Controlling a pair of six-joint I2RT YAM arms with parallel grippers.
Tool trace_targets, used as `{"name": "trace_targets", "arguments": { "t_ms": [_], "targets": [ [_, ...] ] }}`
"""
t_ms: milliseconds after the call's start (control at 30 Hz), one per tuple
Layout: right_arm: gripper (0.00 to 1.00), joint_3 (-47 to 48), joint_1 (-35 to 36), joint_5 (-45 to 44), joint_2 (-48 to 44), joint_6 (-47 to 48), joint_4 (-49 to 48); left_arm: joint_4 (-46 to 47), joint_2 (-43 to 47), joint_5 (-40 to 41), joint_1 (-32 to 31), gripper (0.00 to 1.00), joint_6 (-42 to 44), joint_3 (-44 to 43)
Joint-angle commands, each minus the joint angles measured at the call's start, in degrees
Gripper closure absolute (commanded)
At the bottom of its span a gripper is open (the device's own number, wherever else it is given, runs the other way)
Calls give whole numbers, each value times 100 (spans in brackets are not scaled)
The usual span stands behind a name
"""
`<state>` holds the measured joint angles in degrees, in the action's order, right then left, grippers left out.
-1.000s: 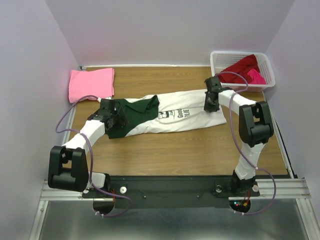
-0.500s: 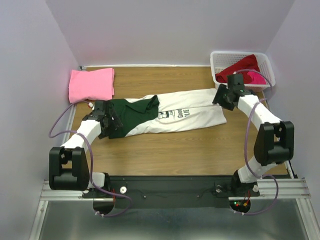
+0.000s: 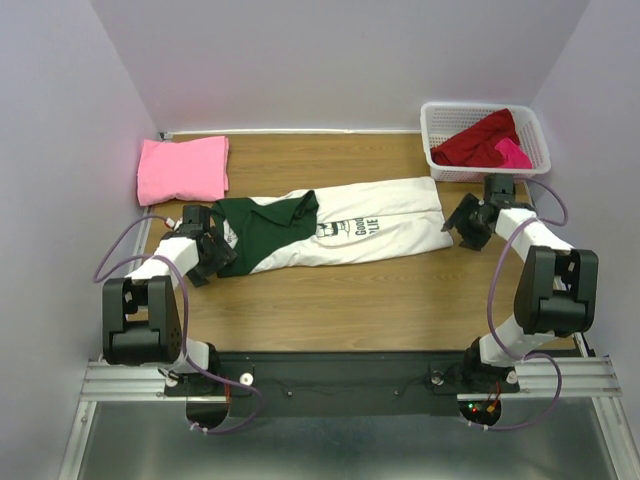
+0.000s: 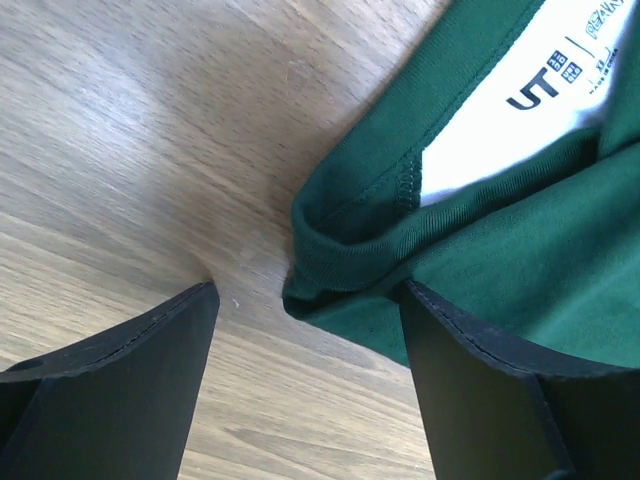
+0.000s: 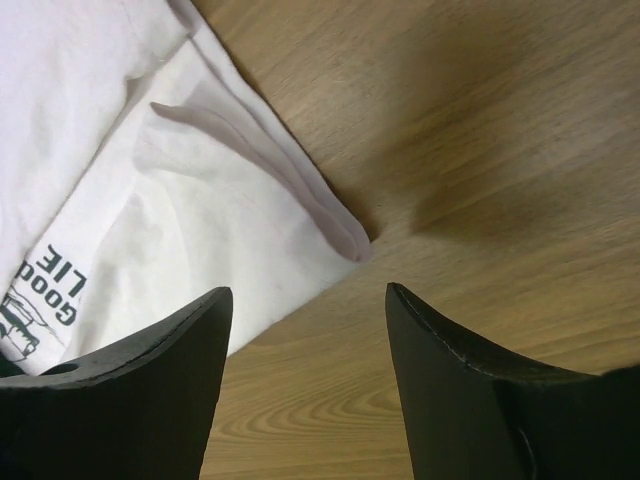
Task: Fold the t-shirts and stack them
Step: Fold the tshirt
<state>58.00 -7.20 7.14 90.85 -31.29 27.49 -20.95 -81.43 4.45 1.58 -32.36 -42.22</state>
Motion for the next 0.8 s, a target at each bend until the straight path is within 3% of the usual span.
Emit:
{"name": "trace_targets", "arguments": {
  "t_ms": [0,467,767],
  "targets": [
    [32,-122,-1,297,91,-298,-498,39,-338,-67,-18,18,-25,-76],
    [35,-579,-1,174,522,-448,-849,73,-584,-58,-9,41,54,12],
    [39,-685,-1,-151,469,-791,-1210,153,-637,-76,-9,46,90,47]
  ]
}}
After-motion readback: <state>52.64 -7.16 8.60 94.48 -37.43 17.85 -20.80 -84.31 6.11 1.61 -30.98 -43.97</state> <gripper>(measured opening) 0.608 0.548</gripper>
